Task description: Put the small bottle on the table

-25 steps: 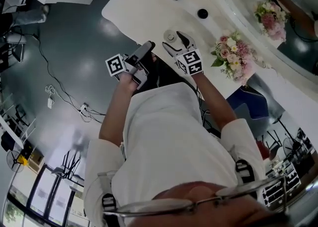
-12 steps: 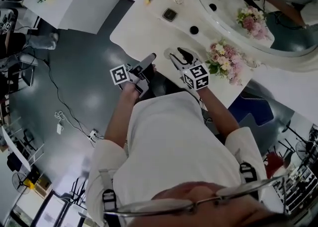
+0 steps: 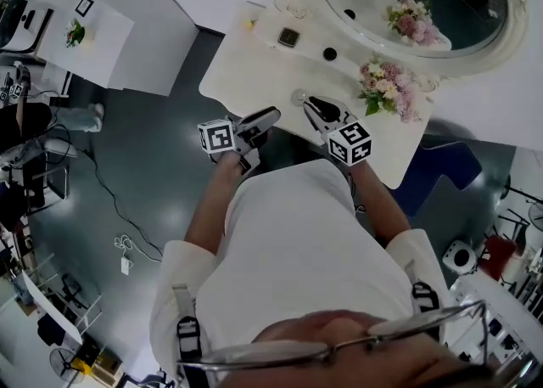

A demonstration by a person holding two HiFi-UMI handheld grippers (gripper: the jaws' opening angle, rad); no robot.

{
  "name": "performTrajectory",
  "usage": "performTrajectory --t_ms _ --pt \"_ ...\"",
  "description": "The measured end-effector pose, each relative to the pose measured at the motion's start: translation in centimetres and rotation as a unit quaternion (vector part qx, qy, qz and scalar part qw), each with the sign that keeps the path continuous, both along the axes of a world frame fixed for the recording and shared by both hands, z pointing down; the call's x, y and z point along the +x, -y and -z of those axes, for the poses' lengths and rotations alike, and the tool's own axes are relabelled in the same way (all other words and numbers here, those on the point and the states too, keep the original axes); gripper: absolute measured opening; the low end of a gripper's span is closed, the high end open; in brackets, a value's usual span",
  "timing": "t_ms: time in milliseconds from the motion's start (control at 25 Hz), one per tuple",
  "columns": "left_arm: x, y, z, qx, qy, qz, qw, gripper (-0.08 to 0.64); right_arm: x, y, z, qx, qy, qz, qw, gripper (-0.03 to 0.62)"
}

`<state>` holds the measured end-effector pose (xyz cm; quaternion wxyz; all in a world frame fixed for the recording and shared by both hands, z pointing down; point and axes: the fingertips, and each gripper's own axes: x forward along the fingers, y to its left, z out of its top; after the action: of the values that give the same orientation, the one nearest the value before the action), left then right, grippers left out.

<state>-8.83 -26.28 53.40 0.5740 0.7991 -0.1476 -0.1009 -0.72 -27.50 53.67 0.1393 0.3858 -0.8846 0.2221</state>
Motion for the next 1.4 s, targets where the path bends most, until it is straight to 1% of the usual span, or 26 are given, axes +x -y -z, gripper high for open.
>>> performTrajectory --t_ms 80,240,400,520,640,840,920,1000,1120,1200,1320,1400 --pt "-0.7 -0.9 0.5 0.016 0.008 -0.014 0.9997 0.129 -0.5 -1.1 0.8 0.008 0.002 -0.007 1.000 0.066" --pt "-2.2 -3.1 1.4 0.047 0.024 -0.051 0.9973 0.075 -1.2 -3.2 2.6 0.016 0.025 -0.036 0.999 0.044" --pt "-3.7 -5.0 2.8 0.081 0.043 -0.081 0.9925 0.032 -2.0 -5.7 3.9 0.027 0.020 -0.064 0.997 0.028" --pt "-4.5 -6.3 3.4 0.100 0.048 -0.098 0.9889 0.008 -3.2 -7.9 4.4 0.038 0.011 -0.061 0.997 0.013" --pt "-5.0 -7.4 3.5 0.110 0.045 -0.112 0.9866 0.005 -3.8 -10.4 4.8 0.048 0.003 -0.059 0.997 0.008" --pt "-4.7 -9.0 3.7 0.116 0.036 -0.128 0.9843 0.005 -2.1 -13.7 5.7 0.052 -0.007 -0.105 0.993 0.006" --pt "-4.0 -9.6 3.7 0.118 0.035 -0.137 0.9828 0.005 -1.0 -14.6 5.3 0.049 -0.023 -0.122 0.991 0.006" --pt "-3.2 -10.4 3.6 0.124 0.040 -0.147 0.9805 0.005 0.0 -15.4 4.6 0.044 -0.048 -0.133 0.989 0.006" --pt "-2.3 -11.7 3.7 0.135 0.050 -0.147 0.9785 0.005 0.6 -16.5 4.4 0.045 -0.068 -0.125 0.989 0.006" --pt "-1.7 -11.8 4.1 0.148 0.055 -0.132 0.9786 0.005 1.0 -16.8 4.6 0.051 -0.070 -0.114 0.990 0.006" --pt "-0.8 -12.1 5.0 0.163 0.052 -0.109 0.9792 0.005 1.6 -17.3 4.6 0.054 -0.078 -0.098 0.991 0.006" --pt "-0.2 -12.6 5.4 0.179 0.059 -0.101 0.9768 0.005 2.2 -17.7 4.4 0.054 -0.088 -0.085 0.991 0.006"
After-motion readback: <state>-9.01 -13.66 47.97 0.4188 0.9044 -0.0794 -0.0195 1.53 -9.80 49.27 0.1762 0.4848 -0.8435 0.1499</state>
